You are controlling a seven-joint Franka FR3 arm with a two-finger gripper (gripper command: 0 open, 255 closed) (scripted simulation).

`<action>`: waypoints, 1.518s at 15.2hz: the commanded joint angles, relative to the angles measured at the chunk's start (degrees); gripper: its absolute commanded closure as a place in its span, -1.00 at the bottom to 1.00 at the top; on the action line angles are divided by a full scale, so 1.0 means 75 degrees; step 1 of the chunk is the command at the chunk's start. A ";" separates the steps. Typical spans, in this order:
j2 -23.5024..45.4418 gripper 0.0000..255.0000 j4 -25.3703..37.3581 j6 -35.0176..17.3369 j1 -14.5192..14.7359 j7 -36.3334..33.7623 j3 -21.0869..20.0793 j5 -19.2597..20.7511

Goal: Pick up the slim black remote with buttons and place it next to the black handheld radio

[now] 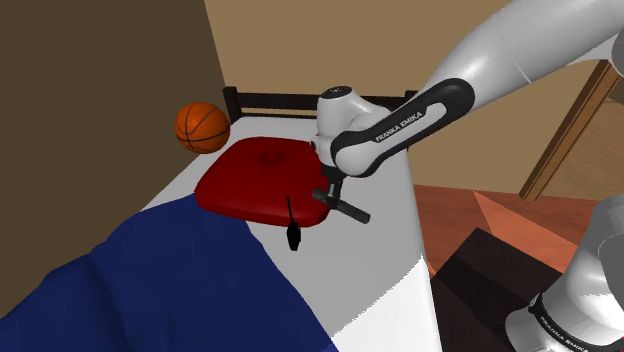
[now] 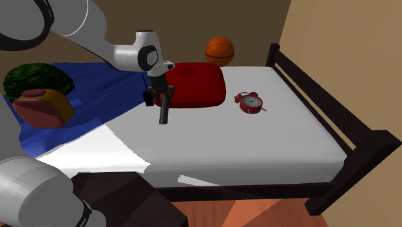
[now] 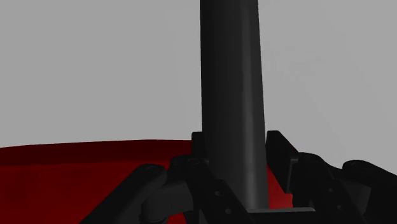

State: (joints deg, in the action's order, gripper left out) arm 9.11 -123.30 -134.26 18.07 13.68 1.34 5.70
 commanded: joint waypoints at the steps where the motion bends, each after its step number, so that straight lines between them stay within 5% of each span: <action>1: 0.0134 1.00 -0.0083 -0.0204 -0.0010 0.0001 0.0009 0.0012; 12: 0.0935 1.00 -0.0289 -0.1209 -0.0009 -0.0115 0.0034 0.0097; 20: 0.0960 1.00 -0.0292 -0.1236 -0.0015 -0.0121 0.0029 0.0102; 21: 0.0983 -1.00 -0.0266 -0.1235 -0.0012 -0.0125 0.0028 0.0102; 23: 0.0982 -1.00 -0.0262 -0.1230 -0.0013 -0.0124 0.0028 0.0102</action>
State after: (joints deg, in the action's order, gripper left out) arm 16.45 -125.25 -143.50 17.98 12.76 1.53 6.46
